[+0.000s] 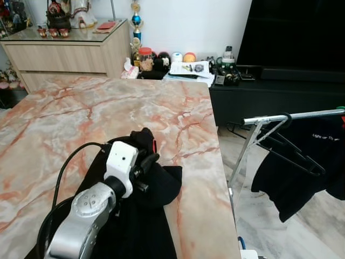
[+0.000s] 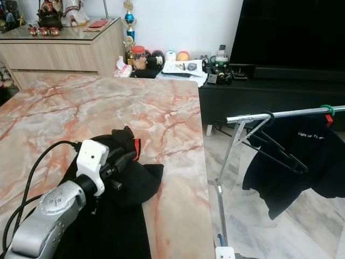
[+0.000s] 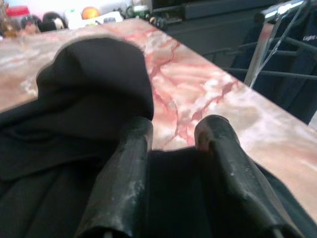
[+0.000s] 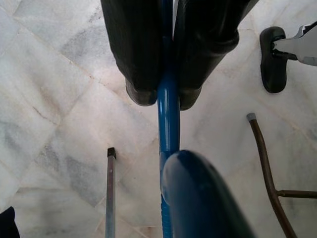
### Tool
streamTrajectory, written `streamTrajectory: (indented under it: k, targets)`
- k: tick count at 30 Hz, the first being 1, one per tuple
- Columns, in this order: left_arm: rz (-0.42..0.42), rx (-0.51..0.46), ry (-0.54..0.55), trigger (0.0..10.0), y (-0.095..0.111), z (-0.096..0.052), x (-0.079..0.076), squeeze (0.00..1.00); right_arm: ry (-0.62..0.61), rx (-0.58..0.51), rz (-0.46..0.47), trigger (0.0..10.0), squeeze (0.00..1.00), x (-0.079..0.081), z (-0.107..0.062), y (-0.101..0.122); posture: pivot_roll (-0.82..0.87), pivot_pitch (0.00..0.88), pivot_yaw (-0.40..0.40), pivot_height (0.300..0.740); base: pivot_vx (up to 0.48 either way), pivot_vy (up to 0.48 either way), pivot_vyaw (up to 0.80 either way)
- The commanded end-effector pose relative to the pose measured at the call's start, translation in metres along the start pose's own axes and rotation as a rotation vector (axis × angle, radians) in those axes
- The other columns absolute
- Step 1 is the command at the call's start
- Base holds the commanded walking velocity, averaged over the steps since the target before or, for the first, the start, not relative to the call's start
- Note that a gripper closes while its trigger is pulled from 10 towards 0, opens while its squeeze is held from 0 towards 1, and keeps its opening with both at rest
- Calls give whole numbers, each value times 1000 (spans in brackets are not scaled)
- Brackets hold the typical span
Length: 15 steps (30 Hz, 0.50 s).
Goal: Hang hanger
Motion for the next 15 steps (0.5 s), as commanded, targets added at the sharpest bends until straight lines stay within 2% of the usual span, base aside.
streamTrajectory:
  k: [1,2,3,4,5,8,15]
  targets:
    - [15,-46,116,10000,8,-5,14,1000,-6,11,9,10000,0,-1,0,-3,95,52,-1,740,0,0,0]
    - [7,-62,145,10000,10,-6,17,859,-7,11,8,10000,0,-2,0,-3,96,53,-2,740,0,0,0]
    - [5,-76,164,10000,11,-7,19,502,-7,11,8,10000,0,-2,0,-3,97,53,-2,740,0,0,0]
    - [3,-83,171,10000,12,-8,20,502,-7,11,8,10000,0,-2,0,-3,97,53,-2,740,0,0,0]
    - [-6,-112,232,10000,15,-12,26,0,-7,11,9,10000,0,-2,0,-3,95,57,-4,740,0,0,0]
    - [-32,-161,310,10000,18,-21,35,0,-9,10,10,10000,0,-2,0,-2,95,58,-5,740,0,0,0]
    - [-76,-173,303,10000,14,-24,30,0,-8,11,2,10000,0,-3,0,-3,98,58,-10,740,0,0,0]
Point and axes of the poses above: a point about 5 cm out from each wrist's last joint towards the gripper, its own z axis pointing out of the wrist towards the gripper, its own y axis along the axis of the wrist's last joint, x = y × z, the point moved 3 cm from there along z, pointing out of the wrist towards the gripper, and after that the axes turned 9 degrees about -z, right-handed, at the moved point
